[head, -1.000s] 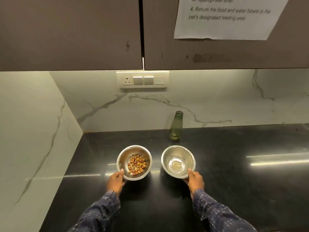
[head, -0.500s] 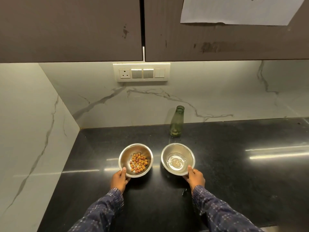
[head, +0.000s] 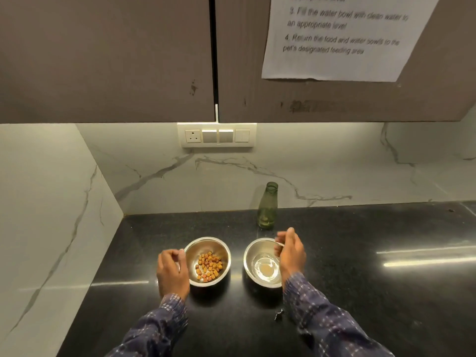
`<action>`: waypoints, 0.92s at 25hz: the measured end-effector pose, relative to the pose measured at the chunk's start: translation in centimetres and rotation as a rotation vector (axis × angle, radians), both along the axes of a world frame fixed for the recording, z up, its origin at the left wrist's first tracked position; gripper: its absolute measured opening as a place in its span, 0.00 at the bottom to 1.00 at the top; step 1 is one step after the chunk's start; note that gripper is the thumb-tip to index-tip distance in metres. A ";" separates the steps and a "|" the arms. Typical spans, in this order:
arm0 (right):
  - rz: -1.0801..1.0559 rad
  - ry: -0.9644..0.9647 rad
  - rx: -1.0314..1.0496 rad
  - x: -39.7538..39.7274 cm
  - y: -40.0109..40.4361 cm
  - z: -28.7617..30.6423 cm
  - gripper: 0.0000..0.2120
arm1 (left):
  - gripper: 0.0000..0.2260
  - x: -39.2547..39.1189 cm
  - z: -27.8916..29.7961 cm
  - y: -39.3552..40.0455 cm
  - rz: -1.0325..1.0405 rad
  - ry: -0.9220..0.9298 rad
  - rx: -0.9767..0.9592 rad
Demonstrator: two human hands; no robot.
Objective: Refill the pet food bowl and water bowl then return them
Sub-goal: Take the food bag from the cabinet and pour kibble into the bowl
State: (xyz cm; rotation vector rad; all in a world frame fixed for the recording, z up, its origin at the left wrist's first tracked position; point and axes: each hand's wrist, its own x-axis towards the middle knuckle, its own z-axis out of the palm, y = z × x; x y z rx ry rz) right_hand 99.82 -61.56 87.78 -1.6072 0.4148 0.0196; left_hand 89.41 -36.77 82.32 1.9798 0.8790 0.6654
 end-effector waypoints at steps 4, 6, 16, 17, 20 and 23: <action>0.002 -0.162 0.649 1.8 3.9 10.6 0.34 | 0.10 3.2 11.4 -3.8 -0.350 -0.428 0.414; -0.004 -0.192 0.813 2.1 4.8 15.2 0.36 | 0.10 4.2 18.4 -5.7 -0.453 -0.607 0.635; 0.052 -0.281 1.146 -1.2 3.2 32.3 0.23 | 0.26 4.6 47.1 -9.1 -0.095 -0.709 0.897; 0.071 -0.254 1.127 -1.5 2.7 32.5 0.23 | 0.28 4.4 48.4 -9.3 -0.090 -0.669 0.835; 0.103 -0.195 1.069 -3.2 1.5 32.4 0.22 | 0.32 2.7 51.1 -10.2 -0.105 -0.552 0.691; 0.129 -0.160 0.985 -5.9 -0.7 31.5 0.19 | 0.44 -0.2 51.8 -11.7 -0.328 -0.499 0.316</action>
